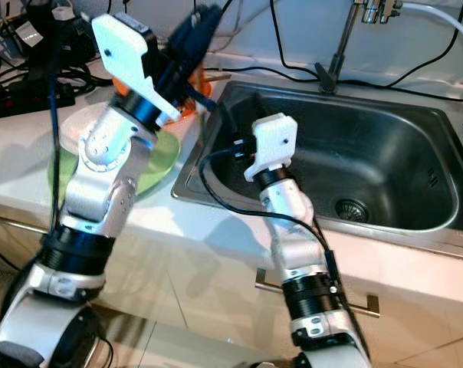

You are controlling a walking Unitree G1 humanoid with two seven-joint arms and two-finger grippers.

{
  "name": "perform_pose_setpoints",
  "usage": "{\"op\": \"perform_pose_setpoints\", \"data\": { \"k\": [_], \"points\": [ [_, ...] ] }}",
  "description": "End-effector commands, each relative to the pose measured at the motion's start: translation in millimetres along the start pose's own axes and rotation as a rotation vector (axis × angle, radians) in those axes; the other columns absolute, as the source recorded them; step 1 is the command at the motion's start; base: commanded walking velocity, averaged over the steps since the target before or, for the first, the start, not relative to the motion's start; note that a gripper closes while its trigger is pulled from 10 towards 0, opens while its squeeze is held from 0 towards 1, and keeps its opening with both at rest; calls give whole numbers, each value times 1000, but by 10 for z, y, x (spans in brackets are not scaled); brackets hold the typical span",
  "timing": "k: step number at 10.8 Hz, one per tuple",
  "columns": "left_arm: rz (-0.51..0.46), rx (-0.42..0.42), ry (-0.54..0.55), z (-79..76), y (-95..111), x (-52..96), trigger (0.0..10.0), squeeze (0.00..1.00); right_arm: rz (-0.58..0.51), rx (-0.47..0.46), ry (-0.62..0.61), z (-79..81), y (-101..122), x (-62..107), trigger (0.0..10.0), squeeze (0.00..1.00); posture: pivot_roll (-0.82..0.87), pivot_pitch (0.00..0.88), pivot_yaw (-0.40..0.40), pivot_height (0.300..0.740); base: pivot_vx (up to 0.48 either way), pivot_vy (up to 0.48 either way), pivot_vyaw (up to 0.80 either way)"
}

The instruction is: Kitchen organization

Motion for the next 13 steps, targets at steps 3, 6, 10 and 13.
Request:
{"op": "perform_pose_setpoints", "data": {
  "k": [3,6,10,13],
  "points": [
    [32,76,-44,-74,-34,4,10000,0,-24,-47,91,108,98,30,10000,0,28,0,31,740,0,0,0],
    [70,144,-114,-223,-82,22,10000,0,-30,-89,123,224,137,18,10000,0,27,0,39,740,0,0,0],
    [120,40,-51,-77,-185,51,10000,0,13,-90,94,113,39,74,10000,0,21,0,48,740,0,0,0],
    [102,0,-18,-7,-171,30,10000,0,24,-116,157,167,19,130,10000,0,17,0,55,740,0,0,0]
  ]
}}
Point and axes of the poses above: a point about 5 cm out from each wrist's last joint towards the gripper, its own x axis pointing back from the gripper into the wrist, its own y axis along the axis of the wrist's last joint, z = x × y, the point moved 6 cm from there along -x, pointing out of the wrist towards the gripper, and after that the axes turned 15 degrees about x, right-handed, at the moved point
